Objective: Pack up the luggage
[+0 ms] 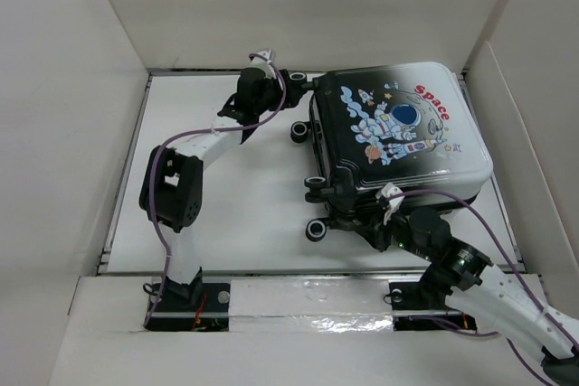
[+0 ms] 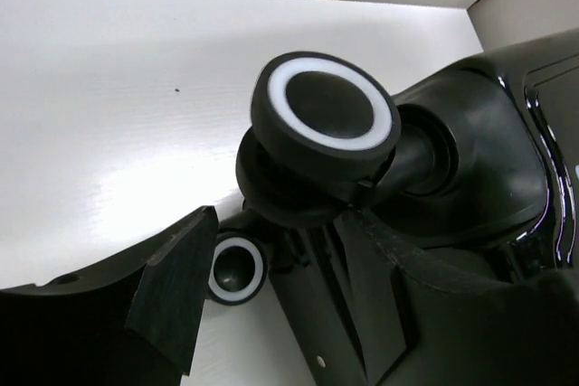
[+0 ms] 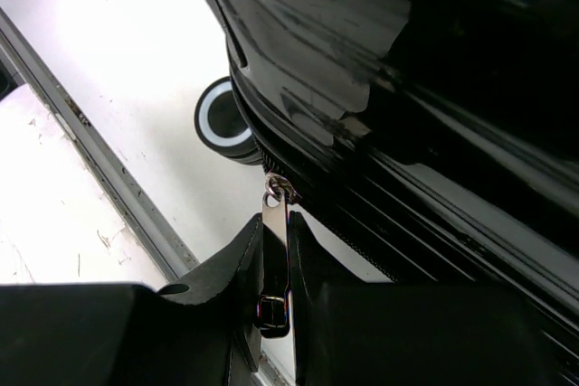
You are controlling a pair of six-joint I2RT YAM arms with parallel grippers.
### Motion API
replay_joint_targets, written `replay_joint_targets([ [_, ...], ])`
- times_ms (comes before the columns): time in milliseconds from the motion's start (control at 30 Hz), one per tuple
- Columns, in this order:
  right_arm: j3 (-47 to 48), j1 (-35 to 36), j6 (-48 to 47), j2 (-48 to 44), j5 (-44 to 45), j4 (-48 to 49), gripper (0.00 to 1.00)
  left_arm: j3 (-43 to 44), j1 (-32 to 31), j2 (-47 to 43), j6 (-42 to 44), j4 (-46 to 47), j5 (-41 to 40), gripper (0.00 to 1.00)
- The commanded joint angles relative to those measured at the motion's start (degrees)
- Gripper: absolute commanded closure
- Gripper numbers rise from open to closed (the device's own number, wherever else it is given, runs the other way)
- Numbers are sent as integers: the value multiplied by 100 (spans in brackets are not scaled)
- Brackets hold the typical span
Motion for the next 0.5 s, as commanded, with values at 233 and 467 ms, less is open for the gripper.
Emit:
replay_joint_targets([
  [233,333,-7,-22,148,-176,774,100,1144,83,622,574,-42,690,40],
  [467,316,-7,-31,148,-211,809,100,1241,83,710,679,222,857,41],
])
